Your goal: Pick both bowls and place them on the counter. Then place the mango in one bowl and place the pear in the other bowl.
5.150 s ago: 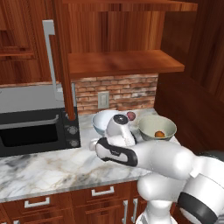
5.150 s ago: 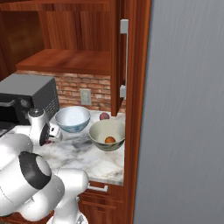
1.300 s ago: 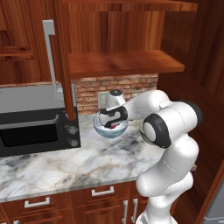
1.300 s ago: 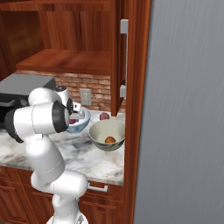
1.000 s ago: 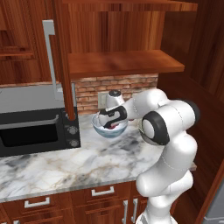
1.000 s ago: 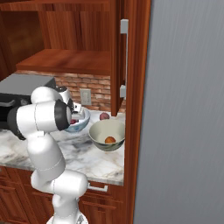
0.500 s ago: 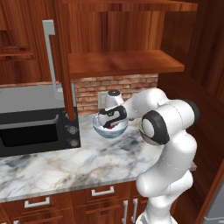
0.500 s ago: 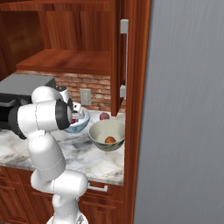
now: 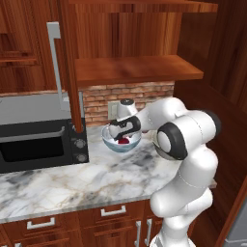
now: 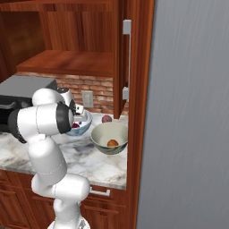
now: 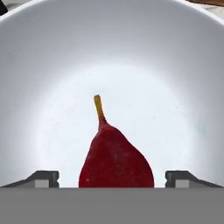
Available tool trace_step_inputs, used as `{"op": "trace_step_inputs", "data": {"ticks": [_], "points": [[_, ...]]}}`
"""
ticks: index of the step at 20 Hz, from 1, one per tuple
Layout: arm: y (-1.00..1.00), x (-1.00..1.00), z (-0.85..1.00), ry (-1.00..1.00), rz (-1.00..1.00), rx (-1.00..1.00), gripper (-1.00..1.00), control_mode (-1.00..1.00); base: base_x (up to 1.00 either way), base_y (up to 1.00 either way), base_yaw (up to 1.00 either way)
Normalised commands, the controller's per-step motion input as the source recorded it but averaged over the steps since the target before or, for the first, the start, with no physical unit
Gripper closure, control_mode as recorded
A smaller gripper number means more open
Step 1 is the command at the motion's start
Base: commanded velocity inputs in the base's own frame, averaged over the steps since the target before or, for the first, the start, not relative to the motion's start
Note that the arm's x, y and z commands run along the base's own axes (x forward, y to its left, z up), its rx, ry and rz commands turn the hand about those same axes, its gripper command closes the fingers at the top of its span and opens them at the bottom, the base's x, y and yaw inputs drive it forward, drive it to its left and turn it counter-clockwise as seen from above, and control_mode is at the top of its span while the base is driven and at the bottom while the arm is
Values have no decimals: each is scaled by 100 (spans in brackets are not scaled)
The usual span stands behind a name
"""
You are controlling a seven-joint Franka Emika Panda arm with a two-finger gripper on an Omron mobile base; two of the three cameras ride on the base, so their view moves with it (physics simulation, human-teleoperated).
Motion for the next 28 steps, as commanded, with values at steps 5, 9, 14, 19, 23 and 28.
{"op": "trace_step_inputs", "data": {"ticks": [5, 9, 14, 19, 23, 28], "points": [[-3, -5, 13, 0, 0, 0, -100, -100, 0, 0, 0], [-3, -30, 36, 0, 0, 0, -100, -100, 0, 0, 0], [-10, -49, 45, -5, 0, 0, -100, -100, 0, 0, 0], [-17, -57, 45, -6, 0, 0, -100, -100, 0, 0, 0], [-16, -60, 42, -9, 0, 0, -100, -100, 0, 0, 0], [-16, -69, 32, -12, 0, 0, -100, -100, 0, 0, 0]]}}
